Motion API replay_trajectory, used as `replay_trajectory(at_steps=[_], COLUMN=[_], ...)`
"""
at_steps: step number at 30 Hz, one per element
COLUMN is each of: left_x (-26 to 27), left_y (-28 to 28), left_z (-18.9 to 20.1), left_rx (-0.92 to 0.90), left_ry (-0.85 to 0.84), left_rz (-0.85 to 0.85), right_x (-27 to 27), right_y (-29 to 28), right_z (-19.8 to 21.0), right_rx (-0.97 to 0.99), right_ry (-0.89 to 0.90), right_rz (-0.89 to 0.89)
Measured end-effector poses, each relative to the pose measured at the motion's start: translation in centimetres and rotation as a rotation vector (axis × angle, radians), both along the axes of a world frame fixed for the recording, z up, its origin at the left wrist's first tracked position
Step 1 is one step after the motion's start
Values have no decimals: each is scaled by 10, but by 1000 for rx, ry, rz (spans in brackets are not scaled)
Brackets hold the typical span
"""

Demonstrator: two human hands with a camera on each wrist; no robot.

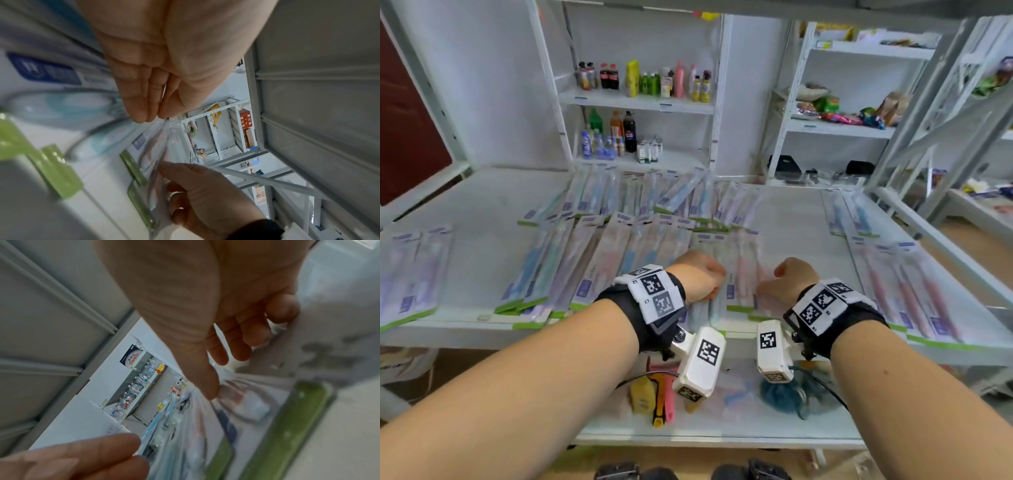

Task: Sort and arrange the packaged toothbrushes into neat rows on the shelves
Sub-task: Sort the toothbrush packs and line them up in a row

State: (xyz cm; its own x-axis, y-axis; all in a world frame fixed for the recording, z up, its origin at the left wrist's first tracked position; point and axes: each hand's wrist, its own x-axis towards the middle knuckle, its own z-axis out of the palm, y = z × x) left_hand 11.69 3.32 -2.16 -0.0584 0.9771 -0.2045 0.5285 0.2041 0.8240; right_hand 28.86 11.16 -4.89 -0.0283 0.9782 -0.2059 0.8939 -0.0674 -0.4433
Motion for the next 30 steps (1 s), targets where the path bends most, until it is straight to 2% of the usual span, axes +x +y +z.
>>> replay_trajectory(at_steps=[3,9,13,16,22,26,30], left_x=[16,48,62,68,67,72,73], left_y=[6,17,22,25,33,36,41], left_z=[3,1,-4,-8,-8,-5,2], left_rx=[-17,-45,-113,-96,-24,-74,-136], left_ry=[186,332,448,512,466,588,640], left_rz=[-93,-150,-162,-188,-101,-79,-126], right_x=[17,50,68,71,78,80,83], right_y=[3,1,-1,-3,3,2,1], right_z=[3,14,14,13,7,8,10], right_rx=[-10,-68,-99,-82,-108,-84,-89], right_ry=[-82,-243,-164,-152,-77,0,-8], right_rz=[4,-26,-5,9,-40,-50,-5])
